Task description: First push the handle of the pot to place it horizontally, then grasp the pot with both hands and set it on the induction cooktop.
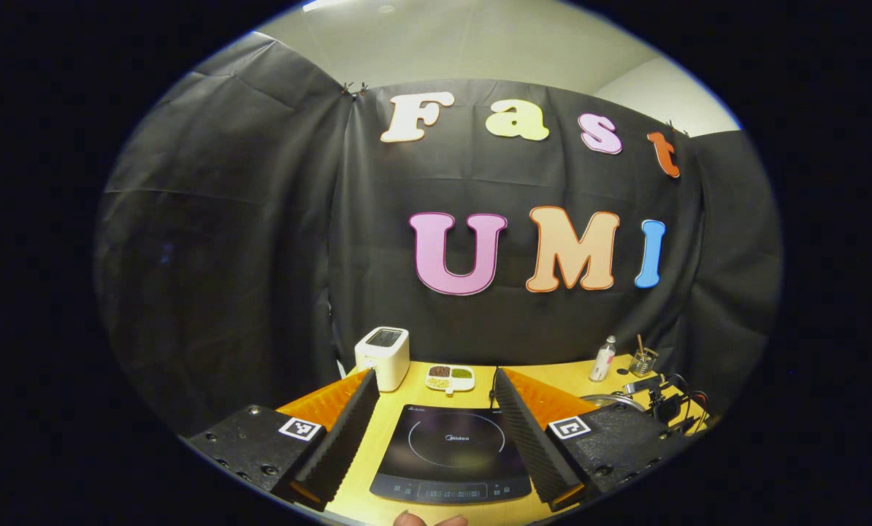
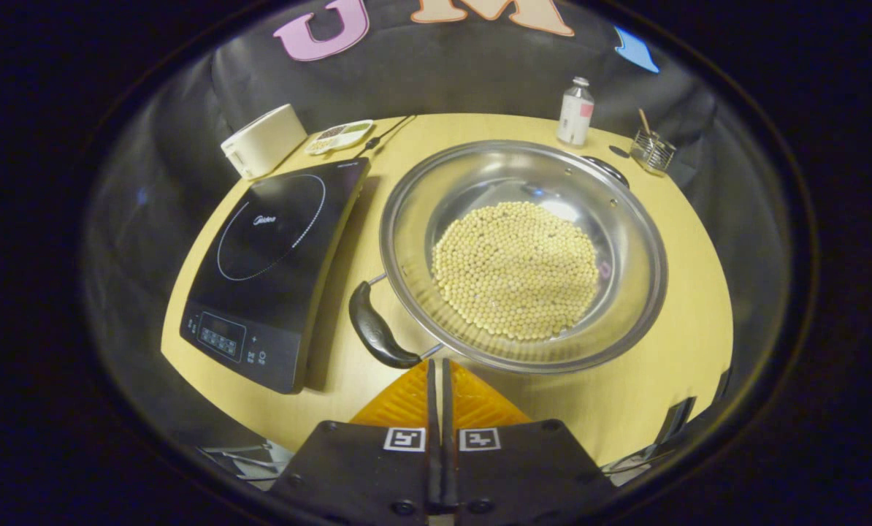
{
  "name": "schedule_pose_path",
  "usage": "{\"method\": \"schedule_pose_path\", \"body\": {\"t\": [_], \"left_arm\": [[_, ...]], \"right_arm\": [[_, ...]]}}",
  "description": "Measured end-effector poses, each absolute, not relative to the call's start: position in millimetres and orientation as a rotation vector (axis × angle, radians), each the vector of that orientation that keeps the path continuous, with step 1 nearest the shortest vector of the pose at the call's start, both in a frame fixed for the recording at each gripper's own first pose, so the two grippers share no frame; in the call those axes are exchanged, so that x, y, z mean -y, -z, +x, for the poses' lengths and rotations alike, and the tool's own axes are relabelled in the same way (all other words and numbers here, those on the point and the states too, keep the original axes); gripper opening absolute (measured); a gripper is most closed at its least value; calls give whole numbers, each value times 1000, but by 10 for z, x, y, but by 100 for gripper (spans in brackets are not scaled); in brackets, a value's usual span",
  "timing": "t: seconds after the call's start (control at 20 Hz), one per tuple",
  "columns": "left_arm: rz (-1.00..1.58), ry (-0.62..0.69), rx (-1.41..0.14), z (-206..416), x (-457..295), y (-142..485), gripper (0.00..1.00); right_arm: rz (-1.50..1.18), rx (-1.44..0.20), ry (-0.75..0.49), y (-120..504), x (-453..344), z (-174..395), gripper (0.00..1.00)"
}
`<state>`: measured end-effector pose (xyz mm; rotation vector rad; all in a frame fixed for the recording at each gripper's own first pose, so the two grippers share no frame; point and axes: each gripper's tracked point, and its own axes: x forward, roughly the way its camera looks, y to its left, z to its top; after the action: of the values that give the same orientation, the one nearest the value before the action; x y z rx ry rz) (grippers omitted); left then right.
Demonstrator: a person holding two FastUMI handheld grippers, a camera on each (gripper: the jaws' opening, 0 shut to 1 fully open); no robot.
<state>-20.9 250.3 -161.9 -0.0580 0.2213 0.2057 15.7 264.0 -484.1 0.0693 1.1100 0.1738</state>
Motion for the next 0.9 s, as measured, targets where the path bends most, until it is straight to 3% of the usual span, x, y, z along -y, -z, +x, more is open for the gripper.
{"method": "schedule_pose_path", "body": {"t": [0.9], "left_arm": [[-70, -243, -228, -246, -2559, 1655, 98]], "right_arm": [[118, -1109, -191, 4800, -3111, 535, 3]]}}
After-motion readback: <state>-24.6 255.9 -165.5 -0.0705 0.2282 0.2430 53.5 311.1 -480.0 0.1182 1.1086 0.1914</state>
